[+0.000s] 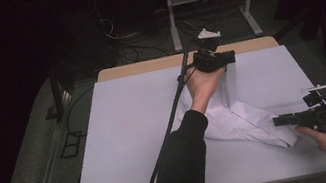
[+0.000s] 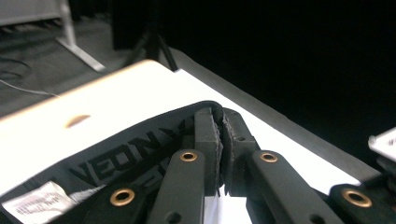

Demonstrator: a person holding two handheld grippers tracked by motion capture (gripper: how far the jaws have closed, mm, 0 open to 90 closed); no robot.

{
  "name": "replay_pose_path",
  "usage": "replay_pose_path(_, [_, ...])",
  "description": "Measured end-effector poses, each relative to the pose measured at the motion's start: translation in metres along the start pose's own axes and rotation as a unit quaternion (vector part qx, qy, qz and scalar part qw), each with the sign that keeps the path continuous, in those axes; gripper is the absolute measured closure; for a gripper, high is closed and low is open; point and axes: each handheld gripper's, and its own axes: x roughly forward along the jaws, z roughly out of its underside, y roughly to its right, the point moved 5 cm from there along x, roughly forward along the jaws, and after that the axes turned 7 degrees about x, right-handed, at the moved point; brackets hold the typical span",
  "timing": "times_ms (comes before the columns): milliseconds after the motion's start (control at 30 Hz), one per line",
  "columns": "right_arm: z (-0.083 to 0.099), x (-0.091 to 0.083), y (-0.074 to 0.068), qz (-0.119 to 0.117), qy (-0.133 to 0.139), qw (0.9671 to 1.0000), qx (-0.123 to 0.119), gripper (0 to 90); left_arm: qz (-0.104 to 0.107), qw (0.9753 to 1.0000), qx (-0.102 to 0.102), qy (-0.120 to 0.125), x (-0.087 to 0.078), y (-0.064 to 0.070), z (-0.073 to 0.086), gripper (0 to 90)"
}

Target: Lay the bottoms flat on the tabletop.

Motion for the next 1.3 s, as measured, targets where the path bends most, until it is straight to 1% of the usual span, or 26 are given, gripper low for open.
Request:
replay_pose_path(33, [-0.003,-0.001,-0.001,-0.001,0.013,0.9999,0.000,49.2,0.011,0.9999,-0.004,-0.004,0.013,0.005,0.007,85.7])
replay_pose_path(67, [-0.003,-0.001,-0.001,-0.001,0.013,0.9999,0.000,49.2,0.011,0.9999,-0.004,-0.004,0.013,0.005,0.007,85.7])
replay_pose_path(100, [-0.005,-0.001,-0.002,-0.004,0.026,0.9997,-0.002,42.9,0.026,0.9995,-0.014,-0.012,0.028,0.010,0.014,85.7])
replay_pose_path(133, [-0.005,-0.001,-0.002,-0.004,0.026,0.9997,-0.002,42.9,0.026,0.9995,-0.014,-0.012,0.028,0.010,0.014,85.7])
replay_pose_path(200, [-0.007,0.002,-0.003,-0.002,0.029,0.9996,-0.004,37.8,0.039,0.9988,-0.022,-0.019,0.044,0.014,0.021,85.7])
replay_pose_path(267, [-0.007,0.005,-0.002,0.001,0.028,0.9996,-0.010,32.5,0.061,0.9971,-0.028,-0.035,0.060,0.018,0.028,85.5])
replay_pose_path(300, [-0.009,0.009,-0.001,0.007,0.030,0.9994,-0.012,26.3,0.073,0.9959,-0.029,-0.045,0.068,0.021,0.031,84.1])
replay_pose_path(333, [-0.009,0.009,-0.001,0.007,0.030,0.9994,-0.012,26.3,0.083,0.9948,-0.031,-0.050,0.072,0.022,0.033,84.1])
replay_pose_path(367, [-0.010,0.013,0.002,0.014,0.029,0.9994,-0.013,21.1,0.097,0.9932,-0.040,-0.050,0.074,0.023,0.035,70.8])
replay_pose_path(400, [-0.010,0.013,0.002,0.014,0.029,0.9994,-0.013,21.1,0.104,0.9924,-0.045,-0.047,0.074,0.022,0.035,70.8])
replay_pose_path(433, [-0.011,0.015,0.003,0.015,0.029,0.9994,-0.012,19.9,0.111,0.9912,-0.058,-0.041,0.070,0.020,0.033,66.7])
replay_pose_path(467, [-0.011,0.016,0.005,0.018,0.030,0.9993,-0.014,18.2,0.115,0.9907,-0.061,-0.039,0.067,0.018,0.032,60.5])
replay_pose_path(500, [-0.012,0.017,0.005,0.018,0.033,0.9992,-0.013,15.1,0.110,0.9911,-0.064,-0.040,0.055,0.011,0.029,51.3])
replay_pose_path(533, [-0.012,0.017,0.005,0.018,0.033,0.9992,-0.013,15.1,0.110,0.9911,-0.064,-0.040,0.055,0.011,0.029,47.1])
replay_pose_path(567, [-0.012,0.017,0.005,0.018,0.033,0.9992,-0.013,14.3,0.092,0.9929,-0.061,-0.045,0.045,0.005,0.027,47.1])
replay_pose_path(600, [-0.012,0.018,0.005,0.018,0.035,0.9991,-0.014,14.1,0.079,0.9942,-0.057,-0.047,0.039,0.001,0.027,40.1])
replay_pose_path(667, [-0.013,0.018,0.005,0.018,0.038,0.9990,-0.013,13.9,0.041,0.9972,-0.040,-0.048,0.019,-0.010,0.029,32.4])
replay_pose_path(733, [-0.014,0.018,0.005,0.018,0.042,0.9989,-0.009,13.2,0.026,0.9978,-0.035,-0.049,0.004,-0.020,0.033,28.7])
replay_pose_path(800, [-0.016,0.018,0.007,0.017,0.045,0.9988,-0.001,12.3,0.009,0.9979,-0.039,-0.050,-0.013,-0.031,0.040,25.5])
replay_pose_path(900, [-0.018,0.019,0.010,0.021,0.051,0.9984,0.010,12.4,-0.007,0.9971,-0.059,-0.047,-0.034,-0.048,0.055,22.5])
replay_pose_path(933, [-0.018,0.019,0.010,0.021,0.051,0.9984,0.010,12.4,-0.014,0.9966,-0.064,-0.050,-0.039,-0.054,0.061,22.5])
replay_pose_path(967, [-0.019,0.019,0.012,0.023,0.053,0.9982,0.015,12.5,-0.028,0.9953,-0.073,-0.058,-0.049,-0.064,0.075,21.9])
replay_pose_path(1000, [-0.019,0.019,0.012,0.023,0.053,0.9982,0.015,12.5,-0.028,0.9953,-0.073,-0.058,-0.049,-0.064,0.075,21.9])
replay_pose_path(1133, [-0.019,0.017,0.015,0.026,0.056,0.9979,0.019,12.8,-0.048,0.9904,-0.109,-0.070,-0.059,-0.085,0.109,21.9])
replay_pose_path(1200, [-0.020,0.016,0.017,0.030,0.060,0.9975,0.022,12.9,-0.050,0.9861,-0.136,-0.081,-0.058,-0.093,0.132,22.6])
replay_pose_path(1300, [-0.021,0.016,0.018,0.033,0.063,0.9971,0.027,13.0,-0.046,0.9810,-0.158,-0.103,-0.049,-0.099,0.160,22.9])
